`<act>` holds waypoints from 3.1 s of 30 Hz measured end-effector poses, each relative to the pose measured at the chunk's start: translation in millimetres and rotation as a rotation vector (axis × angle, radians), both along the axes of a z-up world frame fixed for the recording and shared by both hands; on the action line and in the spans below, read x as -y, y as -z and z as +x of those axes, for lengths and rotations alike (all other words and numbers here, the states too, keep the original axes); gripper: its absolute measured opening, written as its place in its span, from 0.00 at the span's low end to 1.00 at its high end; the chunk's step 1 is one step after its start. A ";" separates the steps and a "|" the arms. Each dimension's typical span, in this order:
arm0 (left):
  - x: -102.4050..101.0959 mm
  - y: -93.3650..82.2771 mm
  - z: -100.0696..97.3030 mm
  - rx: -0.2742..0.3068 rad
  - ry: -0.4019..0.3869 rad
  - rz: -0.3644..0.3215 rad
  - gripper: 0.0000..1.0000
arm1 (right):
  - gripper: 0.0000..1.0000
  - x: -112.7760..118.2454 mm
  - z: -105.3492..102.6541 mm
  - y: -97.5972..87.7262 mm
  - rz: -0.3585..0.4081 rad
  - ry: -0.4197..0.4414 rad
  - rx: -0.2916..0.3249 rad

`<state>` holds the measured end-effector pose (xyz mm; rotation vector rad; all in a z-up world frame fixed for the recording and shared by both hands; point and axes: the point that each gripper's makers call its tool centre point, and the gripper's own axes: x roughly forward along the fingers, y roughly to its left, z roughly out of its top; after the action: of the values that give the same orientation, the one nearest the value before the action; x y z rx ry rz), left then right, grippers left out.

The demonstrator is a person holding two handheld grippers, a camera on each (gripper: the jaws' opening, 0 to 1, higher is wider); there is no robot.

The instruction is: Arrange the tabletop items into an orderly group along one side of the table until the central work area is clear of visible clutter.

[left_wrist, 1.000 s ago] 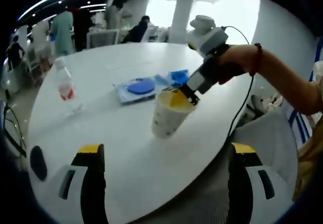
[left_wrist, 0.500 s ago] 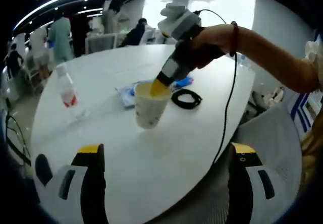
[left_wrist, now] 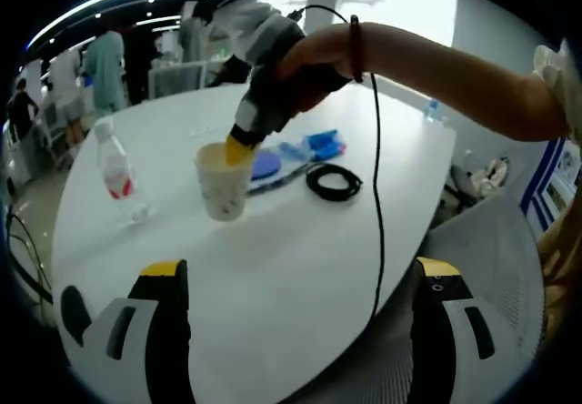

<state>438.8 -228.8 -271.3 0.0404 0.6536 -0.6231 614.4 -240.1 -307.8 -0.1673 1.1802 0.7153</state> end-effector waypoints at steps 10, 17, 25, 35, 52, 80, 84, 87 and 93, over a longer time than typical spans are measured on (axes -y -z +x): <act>6.8 8.3 5.1 -0.021 0.003 -0.003 0.99 | 0.01 -22.1 32.9 2.3 0.016 0.039 -0.018; 15.7 8.0 8.1 -0.014 0.009 -0.025 0.99 | 0.01 -28.0 53.7 8.9 -0.005 0.060 -0.005; 14.7 12.5 9.5 -0.026 -0.016 -0.035 0.99 | 0.01 -33.0 71.2 18.1 -0.032 0.095 0.014; 9.9 10.4 11.0 -0.019 -0.038 -0.045 0.99 | 0.01 -41.7 73.8 30.5 -0.045 0.119 -0.019; 6.3 14.7 9.7 -0.026 -0.040 -0.040 0.99 | 0.02 -40.9 77.3 38.9 -0.056 0.142 -0.029; 4.3 13.6 5.5 -0.022 -0.031 -0.033 0.99 | 0.46 -51.9 70.9 23.7 0.061 0.138 0.008; 2.0 11.4 6.7 -0.019 -0.035 -0.030 0.99 | 0.64 -53.5 68.1 16.4 0.099 0.108 0.040; 0.5 9.7 7.5 -0.016 -0.036 -0.029 0.99 | 0.77 -49.3 67.1 12.9 0.112 0.093 0.075; -3.6 6.9 10.8 -0.014 -0.041 -0.025 0.99 | 0.92 -36.9 63.5 9.1 0.157 0.081 0.120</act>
<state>449.6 -225.3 -278.2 -0.0009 0.6586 -0.5925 677.9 -203.2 -316.8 -0.0305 1.0067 0.7138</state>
